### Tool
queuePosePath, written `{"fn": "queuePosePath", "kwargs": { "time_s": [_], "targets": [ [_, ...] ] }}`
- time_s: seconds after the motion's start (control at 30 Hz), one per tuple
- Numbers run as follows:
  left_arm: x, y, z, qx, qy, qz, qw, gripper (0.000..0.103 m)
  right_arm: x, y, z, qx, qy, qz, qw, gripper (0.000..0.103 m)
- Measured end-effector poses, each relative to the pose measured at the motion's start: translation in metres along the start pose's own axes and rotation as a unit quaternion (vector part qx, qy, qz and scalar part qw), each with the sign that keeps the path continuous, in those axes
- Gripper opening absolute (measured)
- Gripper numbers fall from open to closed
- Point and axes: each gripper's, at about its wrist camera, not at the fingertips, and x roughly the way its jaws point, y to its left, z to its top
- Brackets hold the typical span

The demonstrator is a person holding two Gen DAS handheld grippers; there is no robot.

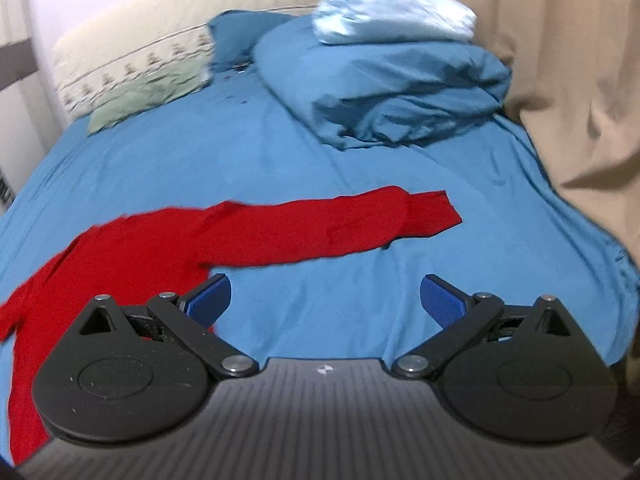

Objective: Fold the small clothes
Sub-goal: 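Move the right tool to the sweater sleeve and close on it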

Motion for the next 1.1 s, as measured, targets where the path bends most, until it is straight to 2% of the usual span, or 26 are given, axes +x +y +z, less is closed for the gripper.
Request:
{"fn": "queuePosePath", "kwargs": {
  "time_s": [0.23, 0.4, 0.43, 0.53, 0.6, 0.7, 0.77, 0.8, 0.87, 0.93, 1.03, 1.1],
  "targets": [
    [0.138, -0.008, 0.0, 0.013, 0.052, -0.027, 0.9982, 0.103, 0.121, -0.037, -0.001, 0.053, -0.011, -0.027, 0.998, 0.103],
    [0.209, -0.006, -0.018, 0.008, 0.087, -0.043, 0.9953, 0.103, 0.195, -0.054, -0.01, 0.09, -0.006, -0.037, 0.995, 0.102],
    [0.224, -0.006, -0.02, 0.009, 0.094, -0.042, 0.9947, 0.103, 0.208, -0.057, -0.012, 0.096, -0.003, -0.037, 0.995, 0.099],
    [0.252, 0.001, -0.031, -0.001, 0.114, -0.046, 0.9925, 0.103, 0.245, -0.067, -0.016, 0.117, 0.004, -0.047, 0.992, 0.091],
    [0.267, 0.005, -0.037, -0.004, 0.124, -0.045, 0.9912, 0.103, 0.262, -0.073, -0.018, 0.134, 0.005, -0.055, 0.989, 0.09],
    [0.277, 0.01, -0.042, 0.003, 0.132, -0.039, 0.9904, 0.103, 0.276, -0.078, -0.016, 0.144, -0.018, -0.066, 0.987, 0.088],
    [0.285, 0.013, -0.044, 0.004, 0.136, -0.035, 0.99, 0.103, 0.284, -0.081, -0.012, 0.151, -0.029, -0.072, 0.985, 0.08],
    [0.288, 0.015, -0.045, 0.004, 0.138, -0.033, 0.9899, 0.103, 0.285, -0.082, -0.011, 0.153, -0.033, -0.075, 0.985, 0.073],
    [0.29, 0.02, -0.047, 0.003, 0.134, -0.032, 0.9905, 0.103, 0.287, -0.083, -0.006, 0.154, -0.04, -0.082, 0.984, 0.055],
    [0.289, 0.025, -0.048, 0.002, 0.131, -0.039, 0.9906, 0.103, 0.288, -0.081, 0.0, 0.144, -0.047, -0.086, 0.985, 0.027],
    [0.295, 0.034, -0.043, -0.003, 0.136, -0.056, 0.9891, 0.103, 0.283, -0.07, 0.014, 0.131, -0.06, -0.08, 0.986, 0.021],
    [0.291, 0.042, -0.039, -0.01, 0.134, -0.056, 0.9893, 0.103, 0.274, -0.057, 0.028, 0.125, -0.076, -0.056, 0.988, 0.021]
  ]
}}
